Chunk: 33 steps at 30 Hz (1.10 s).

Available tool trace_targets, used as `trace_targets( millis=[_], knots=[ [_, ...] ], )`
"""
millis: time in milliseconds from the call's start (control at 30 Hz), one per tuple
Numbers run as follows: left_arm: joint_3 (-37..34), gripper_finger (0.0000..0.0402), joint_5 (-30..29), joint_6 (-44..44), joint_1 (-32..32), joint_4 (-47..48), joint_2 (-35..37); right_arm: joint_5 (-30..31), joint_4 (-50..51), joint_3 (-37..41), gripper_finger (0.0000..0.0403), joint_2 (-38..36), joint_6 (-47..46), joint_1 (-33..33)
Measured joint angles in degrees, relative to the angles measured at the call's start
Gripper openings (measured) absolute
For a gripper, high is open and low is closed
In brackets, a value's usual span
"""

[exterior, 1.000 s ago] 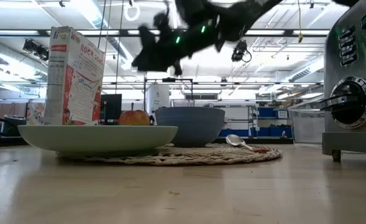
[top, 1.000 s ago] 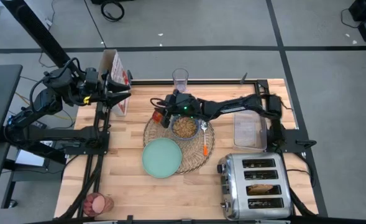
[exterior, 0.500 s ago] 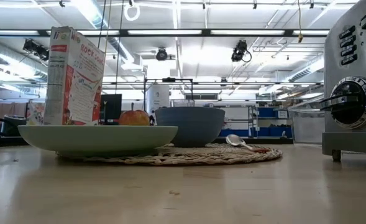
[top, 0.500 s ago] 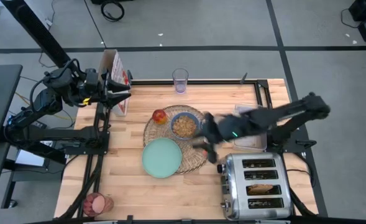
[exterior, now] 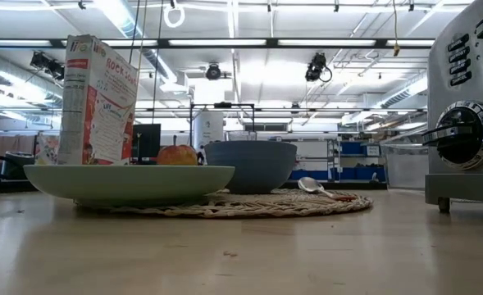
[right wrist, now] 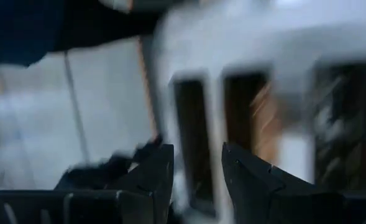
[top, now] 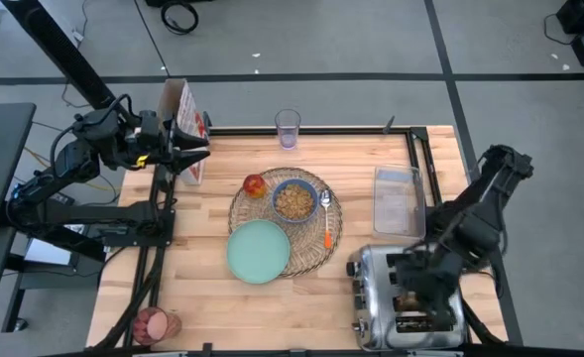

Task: Arrange a breakfast setting
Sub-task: Put the toasted bread on the green plate

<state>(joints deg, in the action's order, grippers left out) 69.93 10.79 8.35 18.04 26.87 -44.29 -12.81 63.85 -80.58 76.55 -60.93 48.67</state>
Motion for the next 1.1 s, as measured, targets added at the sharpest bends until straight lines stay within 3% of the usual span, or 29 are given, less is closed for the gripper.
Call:
trace_targets(
  millis=[100, 333, 467, 667, 900, 1100],
  knots=[
    [0.0, 0.0137, 0.0, 0.4, 0.0, 0.3, 0.0, -2.6, 0.6, 0.0, 0.0145, 0.1, -2.9, 3.3],
    [0.0, 0.0137, -0.3, 0.5, 0.0, 0.6, -0.5, 1.0, 11.2, 0.0, 0.0145, 3.2, -1.7, 4.2],
    [0.0, 0.0137, -0.3, 1.1, 0.0, 0.6, -0.8, 1.7, 11.4, -0.9, 0.0145, 3.6, 0.0, 3.9],
    [0.0, 0.0137, -0.3, 1.2, 0.0, 0.5, -0.8, 7.4, 10.8, -1.9, 0.0145, 4.1, 3.7, 3.7],
    [0.0, 0.0137, -0.3, 1.3, 0.0, 0.6, -0.8, 5.4, 8.8, -1.7, 0.0144, 8.2, 9.7, 3.6],
    [0.0, 0.0137, -0.3, 1.4, 0.0, 0.6, -0.8, 4.6, 8.2, -1.6, 0.0125, 11.1, 9.0, 3.6]
  ],
)
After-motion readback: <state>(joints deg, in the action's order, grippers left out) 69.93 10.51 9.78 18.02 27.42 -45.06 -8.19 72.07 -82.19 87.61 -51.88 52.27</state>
